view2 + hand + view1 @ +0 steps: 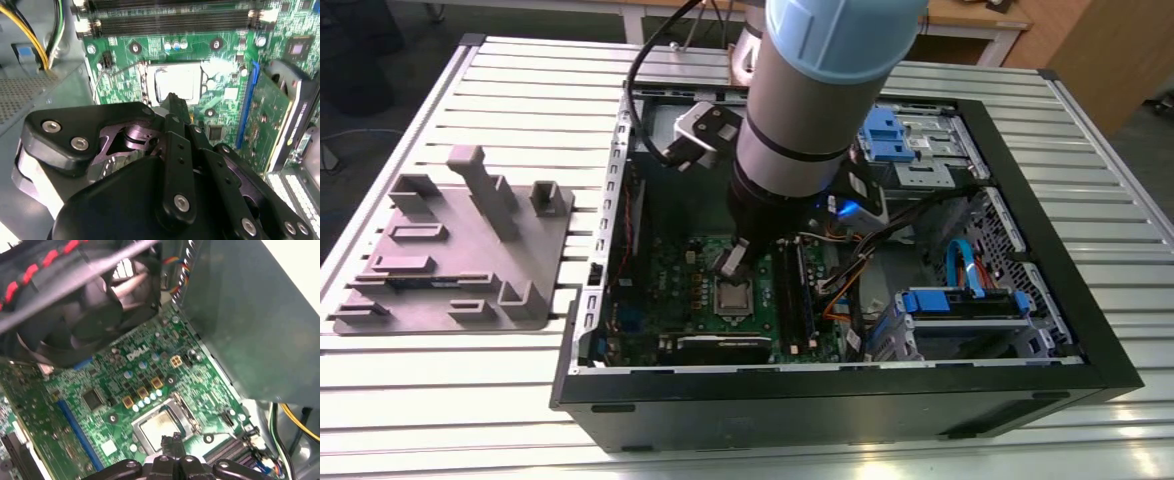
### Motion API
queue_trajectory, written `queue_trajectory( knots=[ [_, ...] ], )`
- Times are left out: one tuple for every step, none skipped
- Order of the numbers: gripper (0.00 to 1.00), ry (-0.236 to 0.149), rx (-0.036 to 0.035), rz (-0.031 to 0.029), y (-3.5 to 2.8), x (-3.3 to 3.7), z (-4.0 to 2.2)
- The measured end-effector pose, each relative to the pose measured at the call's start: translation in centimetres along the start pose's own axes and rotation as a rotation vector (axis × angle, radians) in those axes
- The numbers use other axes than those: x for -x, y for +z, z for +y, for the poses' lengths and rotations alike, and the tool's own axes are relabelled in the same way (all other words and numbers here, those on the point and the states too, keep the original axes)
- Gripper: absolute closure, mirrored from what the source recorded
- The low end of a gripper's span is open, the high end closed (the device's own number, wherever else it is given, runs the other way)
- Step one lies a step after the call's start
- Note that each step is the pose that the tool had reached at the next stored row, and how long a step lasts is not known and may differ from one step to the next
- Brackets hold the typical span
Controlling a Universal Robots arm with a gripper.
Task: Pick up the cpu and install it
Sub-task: 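Install the first cpu locking lever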
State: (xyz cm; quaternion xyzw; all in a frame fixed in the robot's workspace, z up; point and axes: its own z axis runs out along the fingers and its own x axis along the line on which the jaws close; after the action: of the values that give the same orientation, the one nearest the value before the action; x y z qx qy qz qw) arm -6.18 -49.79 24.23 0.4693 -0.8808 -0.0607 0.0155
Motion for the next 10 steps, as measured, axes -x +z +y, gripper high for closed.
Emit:
queue_trajectory(
  knots=[
    [0.90,0.000,0.0001,-0.0001,-0.01,0.14,-0.21],
    [0.90,0.000,0.0001,-0.0001,-0.02,0.27,-0.40],
    [0.90,0.000,0.0001,0.0001,-0.04,0.39,-0.57],
    [0.90,0.000,0.0000,0.0000,-0.05,0.48,-0.72],
    [0.90,0.000,0.0001,0.0000,-0.06,0.56,-0.84],
    [0.90,0.000,0.0001,0.0001,-0.06,0.61,-0.91],
    [0.90,0.000,0.0001,0.0000,-0.06,0.63,-0.94],
    [0.90,0.000,0.0000,0.0000,-0.06,0.64,-0.94],
    [0.90,0.000,0.0000,0.0000,-0.06,0.64,-0.95],
    [0.90,0.000,0.0000,0.0000,-0.06,0.64,-0.95]
  ],
)
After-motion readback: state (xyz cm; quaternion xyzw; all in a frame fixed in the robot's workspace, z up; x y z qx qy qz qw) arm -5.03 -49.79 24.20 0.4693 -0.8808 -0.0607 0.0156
